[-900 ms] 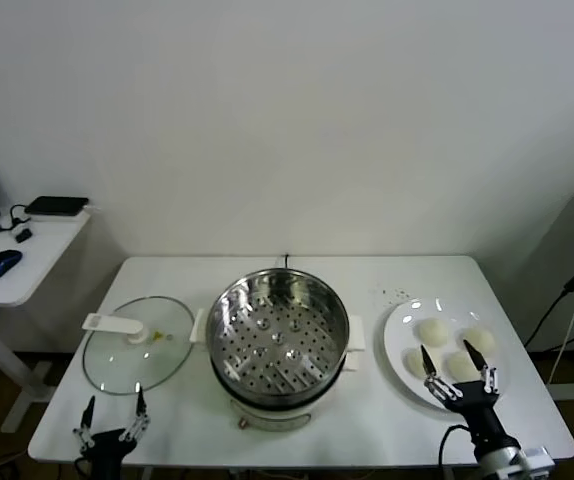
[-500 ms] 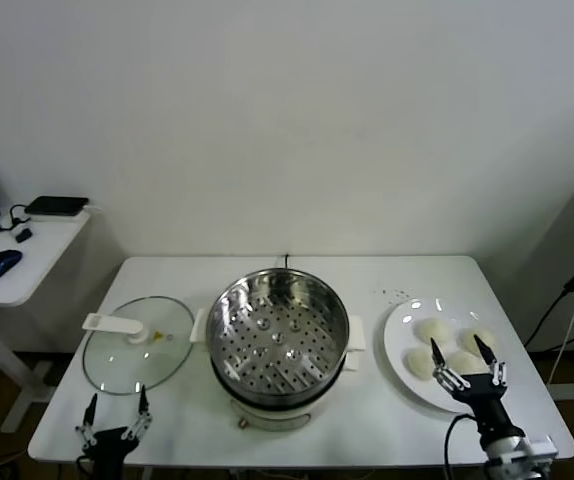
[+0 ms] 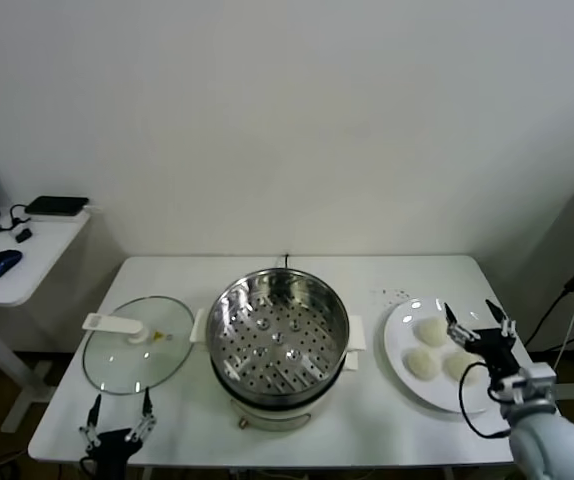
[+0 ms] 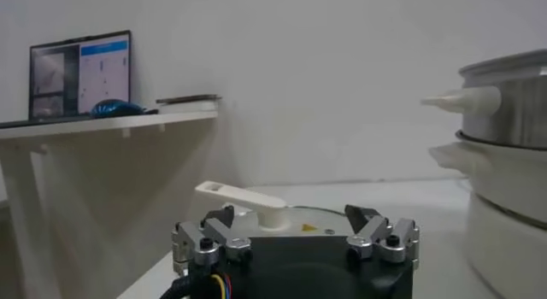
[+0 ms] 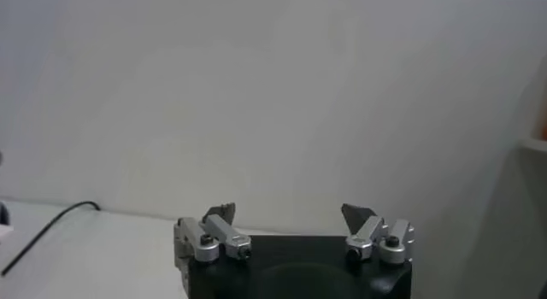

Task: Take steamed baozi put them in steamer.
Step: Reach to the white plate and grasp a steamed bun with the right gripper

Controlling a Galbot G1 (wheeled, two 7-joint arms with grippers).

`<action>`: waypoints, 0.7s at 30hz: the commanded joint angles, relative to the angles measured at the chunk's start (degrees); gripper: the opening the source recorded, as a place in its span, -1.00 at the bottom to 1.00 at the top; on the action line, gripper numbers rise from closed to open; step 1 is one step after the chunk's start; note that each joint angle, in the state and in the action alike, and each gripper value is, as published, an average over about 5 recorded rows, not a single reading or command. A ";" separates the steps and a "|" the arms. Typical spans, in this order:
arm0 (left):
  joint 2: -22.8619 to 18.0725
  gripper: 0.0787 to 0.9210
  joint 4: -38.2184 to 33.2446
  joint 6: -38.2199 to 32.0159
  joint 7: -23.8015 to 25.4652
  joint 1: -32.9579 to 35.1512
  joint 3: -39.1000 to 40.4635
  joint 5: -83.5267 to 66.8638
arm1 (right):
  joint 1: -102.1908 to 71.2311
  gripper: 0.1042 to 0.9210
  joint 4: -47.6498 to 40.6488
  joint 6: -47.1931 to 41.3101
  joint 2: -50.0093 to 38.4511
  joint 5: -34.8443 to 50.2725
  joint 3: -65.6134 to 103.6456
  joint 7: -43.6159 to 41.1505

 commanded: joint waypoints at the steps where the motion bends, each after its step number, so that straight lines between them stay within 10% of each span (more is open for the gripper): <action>1: -1.50 0.77 0.65 -0.45 0.07 -0.12 0.36 0.88 | 14.04 0.76 -6.06 -10.13 -14.11 -1.32 -9.82 -5.44; 21: -1.22 0.77 2.82 -2.65 0.14 -0.50 1.78 4.17 | 78.09 0.76 -18.93 -8.60 -33.93 -1.86 -79.80 -40.56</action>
